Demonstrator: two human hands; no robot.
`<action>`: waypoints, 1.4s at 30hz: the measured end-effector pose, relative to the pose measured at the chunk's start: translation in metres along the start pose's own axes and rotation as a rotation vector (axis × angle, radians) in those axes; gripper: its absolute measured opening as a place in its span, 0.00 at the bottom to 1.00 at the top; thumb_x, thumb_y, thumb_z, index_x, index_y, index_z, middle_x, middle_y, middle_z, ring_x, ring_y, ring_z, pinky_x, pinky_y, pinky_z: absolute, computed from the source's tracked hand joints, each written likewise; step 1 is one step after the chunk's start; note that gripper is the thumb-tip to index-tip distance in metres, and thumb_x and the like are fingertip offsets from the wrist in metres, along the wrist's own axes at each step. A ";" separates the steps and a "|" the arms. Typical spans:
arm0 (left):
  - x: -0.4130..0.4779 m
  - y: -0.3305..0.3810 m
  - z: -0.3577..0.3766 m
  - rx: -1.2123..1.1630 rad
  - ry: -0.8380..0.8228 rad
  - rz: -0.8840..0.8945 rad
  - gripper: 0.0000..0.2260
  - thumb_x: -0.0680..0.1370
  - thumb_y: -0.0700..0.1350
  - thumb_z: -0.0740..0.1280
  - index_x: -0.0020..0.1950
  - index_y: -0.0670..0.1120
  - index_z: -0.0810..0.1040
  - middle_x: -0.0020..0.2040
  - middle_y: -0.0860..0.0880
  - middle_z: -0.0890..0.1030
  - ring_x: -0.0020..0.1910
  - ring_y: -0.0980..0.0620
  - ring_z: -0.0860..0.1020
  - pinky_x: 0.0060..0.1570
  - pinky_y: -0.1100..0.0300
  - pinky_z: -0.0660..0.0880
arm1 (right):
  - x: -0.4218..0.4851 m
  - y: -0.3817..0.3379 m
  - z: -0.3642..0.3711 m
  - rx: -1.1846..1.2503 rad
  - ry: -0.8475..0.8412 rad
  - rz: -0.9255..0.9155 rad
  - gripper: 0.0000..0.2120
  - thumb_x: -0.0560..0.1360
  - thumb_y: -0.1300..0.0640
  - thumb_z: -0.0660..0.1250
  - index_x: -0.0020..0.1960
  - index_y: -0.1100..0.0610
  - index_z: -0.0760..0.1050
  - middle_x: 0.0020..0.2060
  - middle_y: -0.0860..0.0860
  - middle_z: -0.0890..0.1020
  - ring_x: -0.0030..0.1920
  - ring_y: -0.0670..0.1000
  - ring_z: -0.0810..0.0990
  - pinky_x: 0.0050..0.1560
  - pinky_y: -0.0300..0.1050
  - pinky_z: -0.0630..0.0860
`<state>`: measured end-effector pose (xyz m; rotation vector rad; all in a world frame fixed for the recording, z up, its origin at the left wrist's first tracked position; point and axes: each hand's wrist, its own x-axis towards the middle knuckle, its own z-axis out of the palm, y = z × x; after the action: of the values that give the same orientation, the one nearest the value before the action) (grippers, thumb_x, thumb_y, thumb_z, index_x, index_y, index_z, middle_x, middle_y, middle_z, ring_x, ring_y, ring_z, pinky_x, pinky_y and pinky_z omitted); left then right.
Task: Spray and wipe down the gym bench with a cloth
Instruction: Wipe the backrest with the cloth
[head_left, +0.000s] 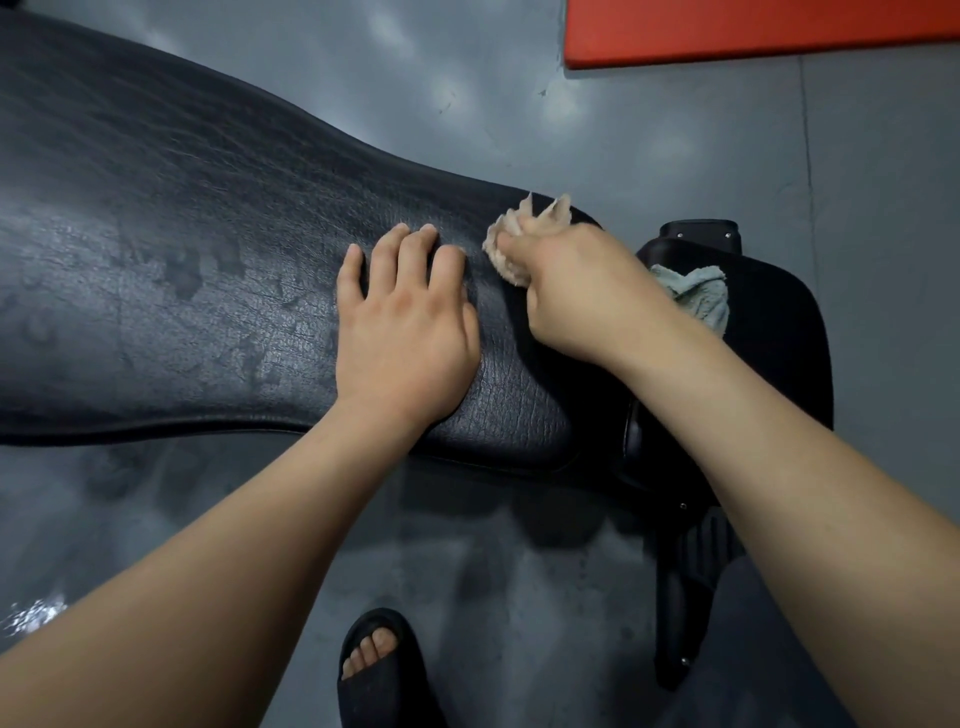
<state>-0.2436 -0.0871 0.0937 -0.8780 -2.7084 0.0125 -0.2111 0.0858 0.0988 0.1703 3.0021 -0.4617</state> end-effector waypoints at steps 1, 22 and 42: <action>0.000 0.000 0.000 0.001 0.002 -0.001 0.17 0.79 0.50 0.56 0.65 0.48 0.75 0.73 0.47 0.72 0.76 0.44 0.66 0.74 0.39 0.59 | -0.001 -0.002 0.001 0.004 -0.016 -0.008 0.36 0.72 0.66 0.61 0.80 0.58 0.60 0.80 0.57 0.59 0.78 0.66 0.60 0.68 0.57 0.73; 0.001 -0.002 0.000 0.011 -0.017 0.008 0.18 0.79 0.51 0.55 0.66 0.48 0.74 0.73 0.47 0.72 0.76 0.44 0.65 0.75 0.39 0.58 | 0.024 -0.009 -0.003 0.246 0.153 -0.071 0.35 0.78 0.68 0.55 0.82 0.50 0.55 0.79 0.54 0.62 0.78 0.56 0.61 0.74 0.49 0.62; 0.001 -0.002 -0.001 -0.016 -0.020 0.010 0.17 0.79 0.50 0.57 0.64 0.48 0.75 0.72 0.47 0.72 0.75 0.44 0.65 0.74 0.40 0.58 | 0.001 0.015 -0.003 0.166 0.110 0.186 0.35 0.75 0.67 0.57 0.81 0.56 0.57 0.82 0.53 0.56 0.81 0.54 0.56 0.79 0.49 0.57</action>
<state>-0.2457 -0.0881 0.0948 -0.9008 -2.7264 0.0016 -0.2104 0.1006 0.0973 0.4991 3.0113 -0.7015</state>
